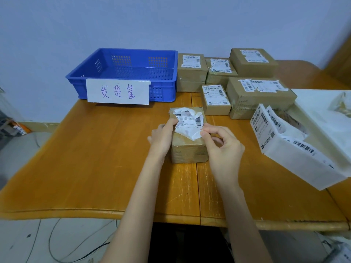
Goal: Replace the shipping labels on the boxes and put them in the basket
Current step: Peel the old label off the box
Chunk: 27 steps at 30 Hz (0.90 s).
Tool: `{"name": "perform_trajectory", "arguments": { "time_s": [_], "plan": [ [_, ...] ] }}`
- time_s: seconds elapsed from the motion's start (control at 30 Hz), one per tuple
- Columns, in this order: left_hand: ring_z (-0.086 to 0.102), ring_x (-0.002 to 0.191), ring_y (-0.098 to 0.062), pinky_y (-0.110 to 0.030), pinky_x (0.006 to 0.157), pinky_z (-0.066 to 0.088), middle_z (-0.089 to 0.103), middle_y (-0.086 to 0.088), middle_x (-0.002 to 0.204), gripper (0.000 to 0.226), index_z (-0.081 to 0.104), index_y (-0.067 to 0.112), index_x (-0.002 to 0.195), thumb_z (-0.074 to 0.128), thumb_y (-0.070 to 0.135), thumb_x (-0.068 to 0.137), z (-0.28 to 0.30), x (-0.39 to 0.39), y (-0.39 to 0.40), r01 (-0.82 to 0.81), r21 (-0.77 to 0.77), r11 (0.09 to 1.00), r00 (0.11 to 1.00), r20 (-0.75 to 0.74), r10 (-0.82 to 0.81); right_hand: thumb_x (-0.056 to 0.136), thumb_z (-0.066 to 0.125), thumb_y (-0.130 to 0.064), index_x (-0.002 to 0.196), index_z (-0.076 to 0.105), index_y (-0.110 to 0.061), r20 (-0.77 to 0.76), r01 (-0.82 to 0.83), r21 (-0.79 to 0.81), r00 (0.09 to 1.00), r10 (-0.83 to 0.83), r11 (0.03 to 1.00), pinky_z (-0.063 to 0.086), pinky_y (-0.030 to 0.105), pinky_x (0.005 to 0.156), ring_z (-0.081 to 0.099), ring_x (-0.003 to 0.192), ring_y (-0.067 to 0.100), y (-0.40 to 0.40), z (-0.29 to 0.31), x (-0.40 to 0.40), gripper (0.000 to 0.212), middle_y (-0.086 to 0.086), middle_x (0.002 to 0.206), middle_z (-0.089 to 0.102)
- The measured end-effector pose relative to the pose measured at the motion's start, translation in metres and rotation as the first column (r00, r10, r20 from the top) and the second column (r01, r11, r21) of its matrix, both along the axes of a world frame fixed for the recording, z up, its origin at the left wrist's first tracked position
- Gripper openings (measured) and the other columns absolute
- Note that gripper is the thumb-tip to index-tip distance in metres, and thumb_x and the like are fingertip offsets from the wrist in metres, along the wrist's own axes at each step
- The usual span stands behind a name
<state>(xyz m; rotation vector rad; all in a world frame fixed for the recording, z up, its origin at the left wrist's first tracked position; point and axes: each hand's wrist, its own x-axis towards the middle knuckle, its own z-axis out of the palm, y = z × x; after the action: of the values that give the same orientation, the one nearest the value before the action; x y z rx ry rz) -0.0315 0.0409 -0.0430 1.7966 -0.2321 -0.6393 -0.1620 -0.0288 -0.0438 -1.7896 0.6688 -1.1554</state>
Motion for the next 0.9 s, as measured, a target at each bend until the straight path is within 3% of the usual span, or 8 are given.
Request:
{"name": "perform_trajectory", "arguments": {
  "time_s": [0.1,0.23,0.5,0.67,0.73,0.8,0.9],
  "plan": [
    [0.047,0.128,-0.028,-0.049,0.110,0.035,0.060,-0.002,0.129,0.075,0.069,0.036,0.109,0.044,0.082,0.054,-0.008,0.000,-0.002,0.001,-0.069,0.998,0.997,-0.078,-0.007,0.086,0.071,-0.009,0.092,0.076,-0.012,-0.008,-0.023,0.021,1.000,0.023,1.000,0.055,0.019,0.083,0.065,0.099,0.000,-0.003,0.001,-0.001,0.009,-0.005,0.100,0.071],
    [0.050,0.126,-0.029,-0.051,0.108,0.037,0.062,-0.004,0.127,0.069,0.071,0.041,0.104,0.046,0.085,0.057,-0.020,0.005,-0.006,-0.013,-0.089,0.996,0.993,-0.120,0.002,0.085,0.073,-0.010,0.093,0.077,-0.013,-0.031,-0.082,0.044,0.996,0.083,0.996,0.054,0.018,0.082,0.064,0.099,0.000,-0.008,0.003,-0.005,0.009,-0.006,0.101,0.071],
    [0.051,0.128,-0.027,-0.051,0.109,0.039,0.060,-0.002,0.133,0.095,0.066,0.035,0.122,0.057,0.090,0.045,-0.030,0.009,-0.008,-0.056,-0.127,0.990,0.988,-0.151,0.037,0.087,0.071,-0.021,0.089,0.075,-0.017,-0.129,0.092,-0.068,0.987,-0.100,0.993,0.055,0.028,0.076,0.060,0.084,0.006,0.003,0.004,0.012,0.006,-0.005,0.091,0.063],
    [0.055,0.123,-0.027,-0.050,0.106,0.043,0.061,-0.004,0.130,0.111,0.066,0.033,0.122,0.062,0.095,0.030,-0.033,0.008,-0.008,-0.113,-0.165,0.980,0.980,-0.179,0.083,0.088,0.070,-0.012,0.092,0.076,-0.016,-0.127,-0.043,0.003,0.991,0.043,0.999,0.053,0.015,0.079,0.062,0.095,0.000,-0.006,0.011,-0.001,0.009,-0.008,0.097,0.067],
    [0.063,0.113,-0.025,-0.041,0.100,0.049,0.068,-0.005,0.120,0.076,0.071,0.028,0.111,0.065,0.082,0.058,-0.015,-0.002,-0.003,-0.113,-0.200,0.973,0.983,-0.162,0.081,0.090,0.066,-0.008,0.096,0.076,-0.014,-0.108,-0.119,-0.010,0.987,0.117,0.993,0.048,0.011,0.085,0.061,0.103,-0.003,-0.007,0.008,-0.008,0.014,-0.007,0.103,0.069],
    [0.069,0.101,-0.021,-0.030,0.084,0.051,0.074,-0.006,0.108,0.037,0.073,0.023,0.103,0.059,0.054,0.089,-0.008,-0.007,0.000,-0.098,-0.255,0.962,0.986,-0.155,0.059,0.093,0.062,-0.007,0.099,0.076,-0.013,-0.069,-0.159,-0.024,0.985,0.157,0.987,0.046,0.018,0.095,0.060,0.109,-0.001,-0.005,0.000,-0.011,0.017,-0.006,0.107,0.070],
    [0.070,0.095,-0.020,-0.025,0.073,0.050,0.075,-0.006,0.106,0.034,0.072,0.017,0.111,0.054,0.042,0.097,-0.010,-0.008,-0.001,-0.079,-0.290,0.954,0.989,-0.141,0.039,0.094,0.057,-0.003,0.101,0.076,-0.011,-0.011,-0.189,0.019,0.982,0.189,0.982,0.045,0.023,0.102,0.060,0.114,0.002,-0.005,-0.005,-0.014,0.022,-0.003,0.111,0.071]
  ]
}}
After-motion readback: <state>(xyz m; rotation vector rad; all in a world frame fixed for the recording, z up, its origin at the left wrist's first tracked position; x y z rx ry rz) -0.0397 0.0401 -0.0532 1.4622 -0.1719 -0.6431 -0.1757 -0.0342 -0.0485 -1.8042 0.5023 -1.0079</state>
